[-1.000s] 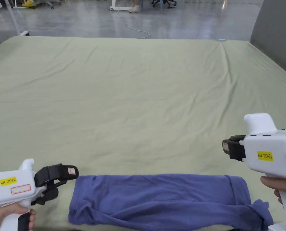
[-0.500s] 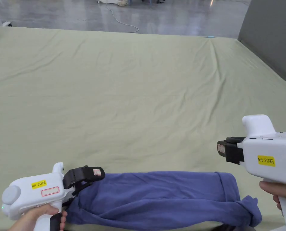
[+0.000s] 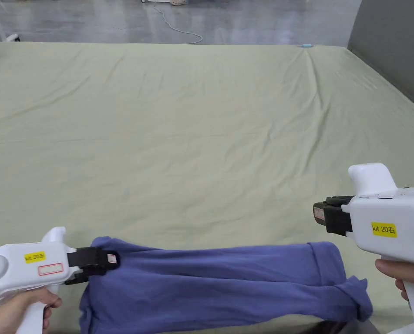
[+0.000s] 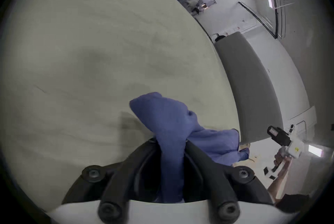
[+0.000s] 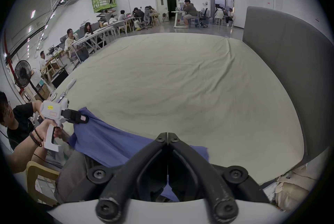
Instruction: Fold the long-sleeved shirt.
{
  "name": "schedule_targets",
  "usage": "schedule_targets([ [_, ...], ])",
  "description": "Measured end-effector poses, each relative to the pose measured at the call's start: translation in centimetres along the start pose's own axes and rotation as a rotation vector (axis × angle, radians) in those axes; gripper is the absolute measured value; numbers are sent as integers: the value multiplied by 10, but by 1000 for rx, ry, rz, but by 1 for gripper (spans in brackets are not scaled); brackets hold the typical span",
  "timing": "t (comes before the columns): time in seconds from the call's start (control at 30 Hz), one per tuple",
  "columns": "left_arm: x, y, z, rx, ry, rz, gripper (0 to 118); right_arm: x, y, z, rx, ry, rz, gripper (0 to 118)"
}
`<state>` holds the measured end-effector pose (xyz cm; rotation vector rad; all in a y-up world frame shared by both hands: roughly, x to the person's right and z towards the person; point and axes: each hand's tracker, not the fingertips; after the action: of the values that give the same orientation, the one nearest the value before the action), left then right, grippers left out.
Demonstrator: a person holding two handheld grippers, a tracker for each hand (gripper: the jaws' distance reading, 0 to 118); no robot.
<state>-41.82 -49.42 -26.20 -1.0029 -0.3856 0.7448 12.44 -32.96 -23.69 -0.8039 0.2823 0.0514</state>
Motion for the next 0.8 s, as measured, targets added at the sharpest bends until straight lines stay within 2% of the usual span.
schedule_targets([
  [0.4, -59, 31, 112, 175, 264, 91, 4, 0, 2, -4, 3, 11, 10, 0],
  [0.53, -37, 25, 118, 118, 161, 64, 4, 0, 3, -8, 0, 17, 16, 0],
  [0.63, 12, 17, 113, 84, 19, -39, 4, -2, 3, -8, 1, 24, 21, 0],
  [0.8, 102, 1, 78, 18, -175, -120, 4, -3, 3, -6, 7, 29, 14, 0],
])
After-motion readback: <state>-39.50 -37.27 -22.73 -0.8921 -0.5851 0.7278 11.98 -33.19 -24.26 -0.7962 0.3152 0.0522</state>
